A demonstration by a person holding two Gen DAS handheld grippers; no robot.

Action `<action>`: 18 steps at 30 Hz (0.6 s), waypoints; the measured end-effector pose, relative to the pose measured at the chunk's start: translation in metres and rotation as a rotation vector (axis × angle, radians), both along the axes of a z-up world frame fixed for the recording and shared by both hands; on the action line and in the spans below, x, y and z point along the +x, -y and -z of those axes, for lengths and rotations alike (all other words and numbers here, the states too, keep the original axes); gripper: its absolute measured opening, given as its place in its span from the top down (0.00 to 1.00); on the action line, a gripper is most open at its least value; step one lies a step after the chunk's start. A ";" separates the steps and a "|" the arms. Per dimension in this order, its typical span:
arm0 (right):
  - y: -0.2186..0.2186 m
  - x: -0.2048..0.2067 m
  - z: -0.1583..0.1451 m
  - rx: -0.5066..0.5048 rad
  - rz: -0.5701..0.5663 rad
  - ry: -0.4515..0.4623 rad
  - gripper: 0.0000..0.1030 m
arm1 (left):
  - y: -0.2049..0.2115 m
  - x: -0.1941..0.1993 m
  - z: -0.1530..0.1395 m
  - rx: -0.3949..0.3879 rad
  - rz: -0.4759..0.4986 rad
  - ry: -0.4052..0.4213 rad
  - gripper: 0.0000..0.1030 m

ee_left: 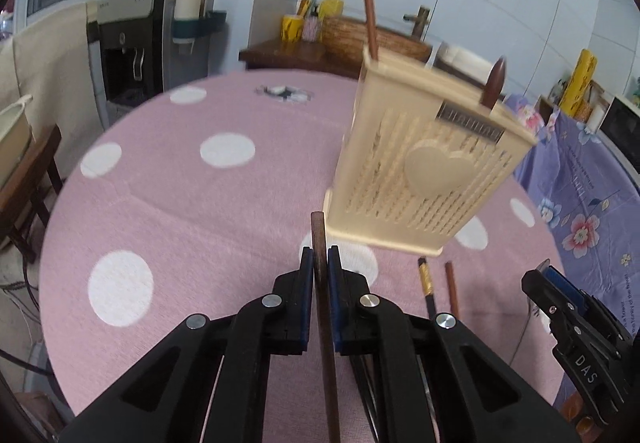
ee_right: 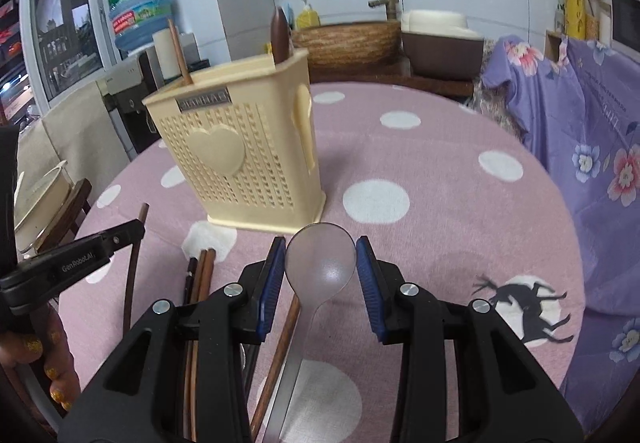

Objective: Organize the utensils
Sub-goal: 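Lift the chopstick with the left tool while the right tool carries the clear spoon to the holder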

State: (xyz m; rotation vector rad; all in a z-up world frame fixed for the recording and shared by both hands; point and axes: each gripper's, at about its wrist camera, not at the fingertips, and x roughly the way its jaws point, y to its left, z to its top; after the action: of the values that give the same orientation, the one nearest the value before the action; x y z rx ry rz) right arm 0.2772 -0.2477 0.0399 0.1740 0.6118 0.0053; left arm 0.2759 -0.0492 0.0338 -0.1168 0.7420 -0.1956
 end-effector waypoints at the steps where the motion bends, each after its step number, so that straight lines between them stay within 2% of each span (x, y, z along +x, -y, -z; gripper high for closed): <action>1: 0.000 -0.002 -0.006 -0.004 -0.002 0.014 0.64 | -0.001 -0.002 -0.006 -0.003 0.001 0.019 0.92; 8: -0.002 -0.013 -0.030 -0.040 -0.013 0.071 0.64 | -0.014 -0.012 -0.044 -0.039 -0.016 0.145 0.92; 18: -0.010 -0.019 -0.040 -0.068 -0.022 0.093 0.64 | -0.020 -0.020 -0.056 -0.055 -0.029 0.215 0.92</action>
State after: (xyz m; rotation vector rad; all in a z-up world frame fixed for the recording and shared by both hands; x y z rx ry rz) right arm 0.2586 -0.2381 0.0799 0.1003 0.5206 0.0133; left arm 0.2562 -0.0295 0.0901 -0.1561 0.5211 -0.1975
